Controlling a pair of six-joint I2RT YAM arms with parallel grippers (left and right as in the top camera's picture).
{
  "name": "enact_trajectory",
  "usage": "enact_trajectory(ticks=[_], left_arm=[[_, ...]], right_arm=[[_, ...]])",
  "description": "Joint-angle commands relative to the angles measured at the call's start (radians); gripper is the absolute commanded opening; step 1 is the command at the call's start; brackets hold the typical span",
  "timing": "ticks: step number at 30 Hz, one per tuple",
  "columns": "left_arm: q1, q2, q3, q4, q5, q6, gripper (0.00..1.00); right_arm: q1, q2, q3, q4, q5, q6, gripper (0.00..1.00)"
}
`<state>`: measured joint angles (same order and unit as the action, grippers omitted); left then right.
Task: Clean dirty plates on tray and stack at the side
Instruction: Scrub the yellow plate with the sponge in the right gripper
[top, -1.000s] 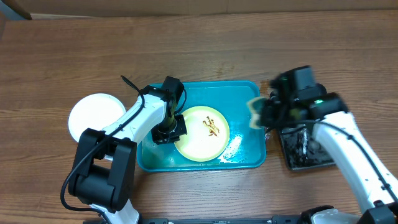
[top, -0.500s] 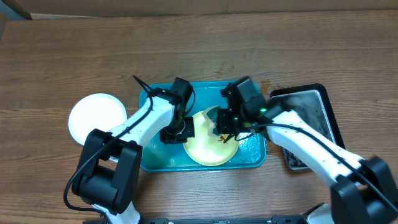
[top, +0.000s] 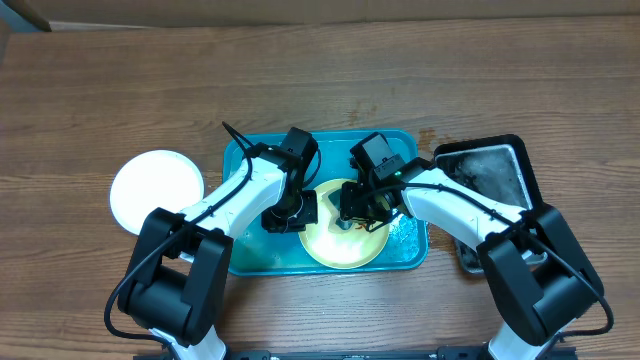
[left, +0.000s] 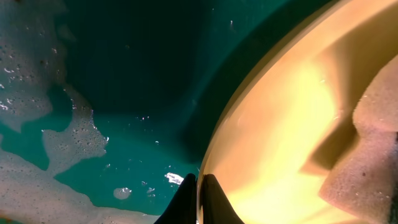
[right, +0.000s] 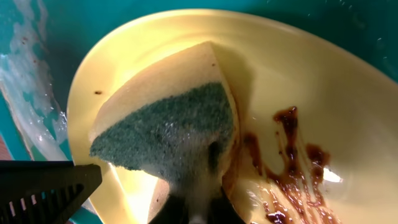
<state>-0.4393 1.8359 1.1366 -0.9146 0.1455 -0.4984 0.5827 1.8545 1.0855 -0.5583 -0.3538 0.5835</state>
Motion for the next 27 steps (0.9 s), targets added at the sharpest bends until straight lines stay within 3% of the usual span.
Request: enact_trajectory(ticks=[1, 6, 14, 27], left_arm=[[-0.01, 0.012, -0.006, 0.003, 0.004, -0.014, 0.04], [-0.009, 0.012, -0.007, 0.003, -0.002, -0.015, 0.04], [-0.009, 0.012, -0.025, -0.001, -0.052, -0.067, 0.04], [-0.01, 0.012, -0.077, -0.001, -0.048, -0.067, 0.04]], right_arm=[[0.002, 0.023, -0.009, -0.016, 0.02, 0.037, 0.04], [0.0, 0.023, -0.015, -0.129, 0.197, 0.125, 0.04], [-0.009, 0.023, -0.022, -0.253, 0.335, 0.124, 0.04], [-0.017, 0.023, -0.031, -0.225, 0.587, 0.124, 0.04]])
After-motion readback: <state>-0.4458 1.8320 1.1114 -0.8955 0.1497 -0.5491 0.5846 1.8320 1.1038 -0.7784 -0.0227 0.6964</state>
